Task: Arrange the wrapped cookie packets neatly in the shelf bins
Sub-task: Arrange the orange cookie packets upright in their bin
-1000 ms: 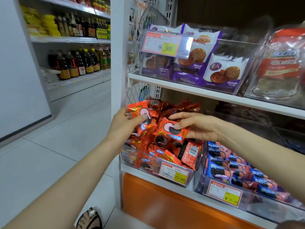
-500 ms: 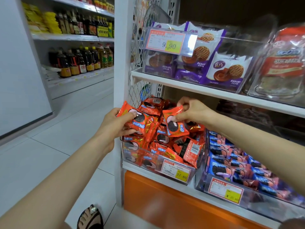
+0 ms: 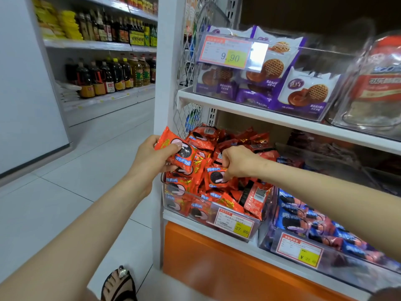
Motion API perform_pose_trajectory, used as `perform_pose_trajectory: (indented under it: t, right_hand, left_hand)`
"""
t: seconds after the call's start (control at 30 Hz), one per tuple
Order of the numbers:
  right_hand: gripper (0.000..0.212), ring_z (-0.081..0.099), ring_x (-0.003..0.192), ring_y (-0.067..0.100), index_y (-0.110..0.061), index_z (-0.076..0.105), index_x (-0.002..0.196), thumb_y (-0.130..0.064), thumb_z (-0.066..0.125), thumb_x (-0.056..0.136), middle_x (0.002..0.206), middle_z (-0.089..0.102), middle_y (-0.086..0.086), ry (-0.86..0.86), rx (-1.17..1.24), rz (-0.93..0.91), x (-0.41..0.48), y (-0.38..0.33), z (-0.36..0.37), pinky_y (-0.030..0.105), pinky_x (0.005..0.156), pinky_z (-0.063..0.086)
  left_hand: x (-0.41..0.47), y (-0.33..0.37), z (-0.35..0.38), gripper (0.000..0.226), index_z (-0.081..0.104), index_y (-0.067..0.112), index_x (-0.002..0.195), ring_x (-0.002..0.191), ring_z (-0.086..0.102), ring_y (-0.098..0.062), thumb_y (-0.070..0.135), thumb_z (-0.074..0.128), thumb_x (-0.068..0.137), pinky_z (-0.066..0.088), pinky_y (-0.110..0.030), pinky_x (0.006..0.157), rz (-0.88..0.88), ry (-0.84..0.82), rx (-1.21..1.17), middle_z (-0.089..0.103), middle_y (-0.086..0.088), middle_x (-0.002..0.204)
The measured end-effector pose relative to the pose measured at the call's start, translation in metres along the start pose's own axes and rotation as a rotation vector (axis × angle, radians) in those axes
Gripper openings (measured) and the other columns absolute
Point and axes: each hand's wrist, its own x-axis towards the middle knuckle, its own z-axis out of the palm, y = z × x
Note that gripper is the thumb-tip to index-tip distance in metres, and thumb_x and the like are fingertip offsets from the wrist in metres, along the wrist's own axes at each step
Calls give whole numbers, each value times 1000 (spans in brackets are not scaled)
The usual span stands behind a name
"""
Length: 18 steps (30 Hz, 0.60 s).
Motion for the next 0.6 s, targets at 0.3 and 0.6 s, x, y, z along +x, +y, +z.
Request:
perform_pose_trajectory:
  t: [0.3,0.6]
  right_hand:
    - [36,56,102,25,-12,63,92,-37,79,71,102,64,8,-12,-239,-40,10,-5,24,31,76,36]
    - [40,48,112,24,-16,64,101,-48,68,77,111,61,4,145,-434,-138,6,5,28,37,97,30]
  left_hand:
    - [-2,-1,-1,18,55,14,102,61,57,2,16,64,87,40,-3,44,64,-2,62,60,6,83]
    - [0,-3,0,18,56,19,90,77,60,-9,13,70,81,44,-19,62,118,-67,180,64,2,90]
